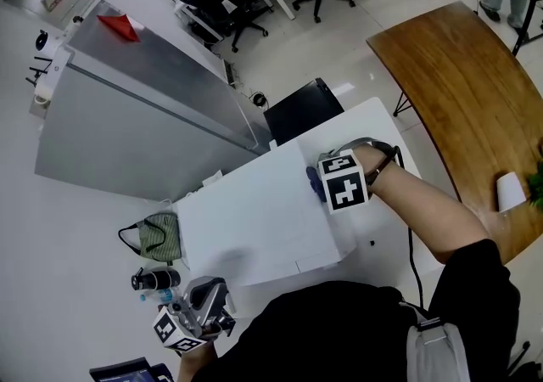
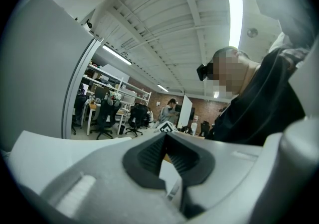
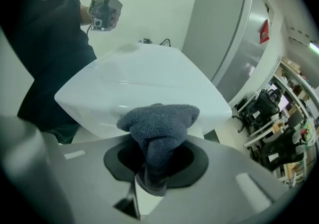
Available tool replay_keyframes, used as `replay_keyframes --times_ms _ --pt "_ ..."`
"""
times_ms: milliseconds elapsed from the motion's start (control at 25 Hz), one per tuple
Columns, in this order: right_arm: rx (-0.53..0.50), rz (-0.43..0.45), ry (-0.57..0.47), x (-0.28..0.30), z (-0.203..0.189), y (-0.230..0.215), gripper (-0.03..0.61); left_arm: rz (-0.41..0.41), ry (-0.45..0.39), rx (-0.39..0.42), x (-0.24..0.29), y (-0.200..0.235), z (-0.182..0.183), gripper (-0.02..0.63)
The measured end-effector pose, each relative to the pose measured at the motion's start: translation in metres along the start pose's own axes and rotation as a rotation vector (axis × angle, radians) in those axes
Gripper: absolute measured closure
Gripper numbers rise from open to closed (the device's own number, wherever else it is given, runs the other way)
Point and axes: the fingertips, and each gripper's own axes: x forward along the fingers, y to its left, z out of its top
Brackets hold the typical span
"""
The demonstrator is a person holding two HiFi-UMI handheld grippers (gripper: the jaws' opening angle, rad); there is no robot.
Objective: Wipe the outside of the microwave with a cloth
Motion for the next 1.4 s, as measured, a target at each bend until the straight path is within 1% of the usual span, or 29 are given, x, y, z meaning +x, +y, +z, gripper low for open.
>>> replay_keyframes --times_ms 80,160,280,400,520,600,680,800,880,1000,1080,1160,1240,1320,1400 --pt "0.010 0.003 0.011 0.000 -0.002 -0.001 0.486 0.003 -0.001 -0.002 -0.002 0.002 0.000 0.611" --pt "-0.015 -0.007 0.076 0.005 -0.009 0.000 0.486 -0.009 -0.009 -0.006 0.006 -0.002 0.005 0.611" --pt "-0.050 -0.006 0.167 0.023 -0.021 0.002 0.486 -0.002 -0.001 -0.007 -0.001 0.000 0.001 0.611" --pt "-0.046 0.006 0.212 0.050 -0.036 0.001 0.486 0.014 0.005 -0.010 -0.010 0.005 -0.005 0.611" --pt "-0.011 0.038 0.221 0.091 -0.061 0.003 0.486 0.013 0.007 -0.008 -0.013 0.006 -0.006 0.611" --pt "-0.007 0.059 0.223 0.121 -0.079 0.006 0.486 0.003 -0.004 -0.009 -0.003 -0.001 0.002 0.611" --pt "-0.004 0.074 0.221 0.148 -0.095 0.011 0.486 0.007 -0.008 -0.010 -0.010 0.000 0.000 0.611" --pt "0.031 0.097 0.195 0.172 -0.107 0.016 0.486 0.016 -0.005 -0.002 -0.020 0.002 -0.004 0.611" --pt "0.057 0.104 0.176 0.176 -0.109 0.016 0.486 0.014 -0.006 0.000 -0.019 0.001 -0.004 0.611" --pt "0.096 0.101 0.131 0.156 -0.105 0.017 0.486 0.007 -0.008 0.003 -0.018 -0.003 -0.004 0.611" --pt "0.126 0.073 0.065 0.117 -0.091 0.013 0.486 0.005 -0.012 0.003 -0.018 -0.003 -0.004 0.611" --pt "0.120 0.045 -0.014 0.065 -0.063 0.011 0.486 0.010 -0.016 0.002 -0.020 0.000 -0.004 0.611" --pt "0.076 0.047 -0.051 0.021 -0.031 0.019 0.486 0.009 -0.019 -0.003 -0.016 0.000 -0.003 0.611" --pt "0.024 0.059 -0.014 -0.001 -0.009 0.030 0.486 -0.012 -0.027 -0.006 -0.002 -0.009 0.006 0.611" --pt "-0.016 0.066 0.066 -0.003 -0.003 0.036 0.486 -0.023 -0.026 -0.003 -0.001 -0.011 0.005 0.611"
